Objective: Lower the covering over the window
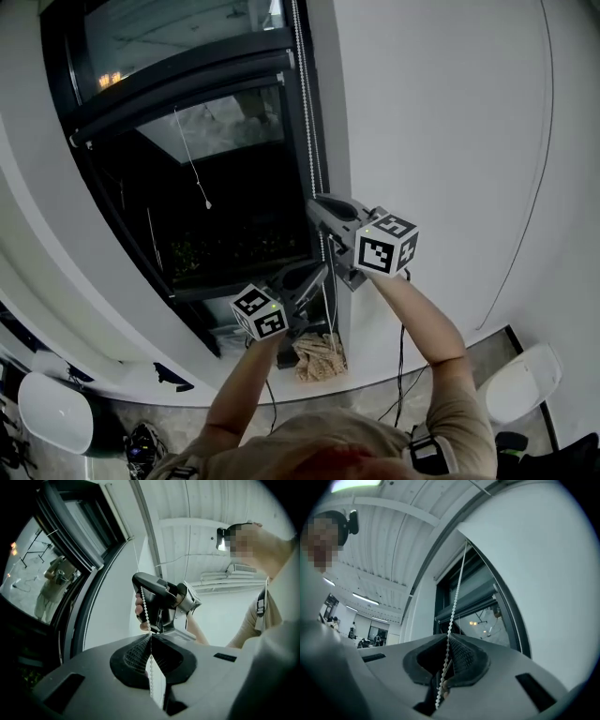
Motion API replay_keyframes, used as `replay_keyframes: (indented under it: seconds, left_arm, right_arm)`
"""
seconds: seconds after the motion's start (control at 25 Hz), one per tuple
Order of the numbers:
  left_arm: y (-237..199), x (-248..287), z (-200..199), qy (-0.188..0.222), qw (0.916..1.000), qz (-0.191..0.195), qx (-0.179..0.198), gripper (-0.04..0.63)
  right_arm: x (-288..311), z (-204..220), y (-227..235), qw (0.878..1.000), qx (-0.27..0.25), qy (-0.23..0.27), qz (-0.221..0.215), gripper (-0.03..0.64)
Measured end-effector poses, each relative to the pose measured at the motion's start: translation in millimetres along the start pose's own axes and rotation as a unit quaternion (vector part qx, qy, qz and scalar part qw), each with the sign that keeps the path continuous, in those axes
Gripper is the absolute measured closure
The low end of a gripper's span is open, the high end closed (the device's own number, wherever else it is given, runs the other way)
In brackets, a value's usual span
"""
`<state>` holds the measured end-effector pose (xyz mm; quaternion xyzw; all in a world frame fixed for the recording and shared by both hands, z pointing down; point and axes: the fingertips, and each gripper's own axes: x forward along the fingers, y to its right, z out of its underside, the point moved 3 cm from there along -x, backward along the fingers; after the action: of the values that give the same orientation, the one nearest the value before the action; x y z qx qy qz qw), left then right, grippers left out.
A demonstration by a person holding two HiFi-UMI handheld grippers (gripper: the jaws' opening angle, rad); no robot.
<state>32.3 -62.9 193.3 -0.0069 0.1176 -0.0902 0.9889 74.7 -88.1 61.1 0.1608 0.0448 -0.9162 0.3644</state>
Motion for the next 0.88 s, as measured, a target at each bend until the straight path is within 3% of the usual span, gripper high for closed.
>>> replay_keyframes:
  seconds: [0.2,0.36,0.48,0.68,0.76,0.88]
  left_arm:
    - [4,-3,60,-0.072,0.9967,-0.032,-0.018,0.574]
    - [-1,-12,106,-0.096,0.9922,-0.073,-0.032,0.574]
    - [2,-13,117,-0.072,0.9918,-0.089,-0.057,0.574]
    - [10,-9,107,-0.035,0.9889,-0.143,-0.021,0.564]
    - [12,-16,104,-0.006,0.984,-0.175,-0.032,0.451]
    - [18,-28,100,0.022,0.9736,-0.226,-0.023,0.436]
  right_arm:
    - [-22,59,3,0.998,0.007,-0.069,0.002,0.601]
    - [-40,102,13,0.995,-0.01,-0.096,0.023,0.601]
    - [-55,110,22,0.996,0.013,-0.088,0.028,0.601]
    - [-71,92,20,0.998,-0.03,-0.051,0.03,0.597]
    - [-87,93,19,0.998,-0.036,-0.045,0.029,0.544]
    - [-117,103,23,0.997,-0.043,-0.047,0.035,0.517]
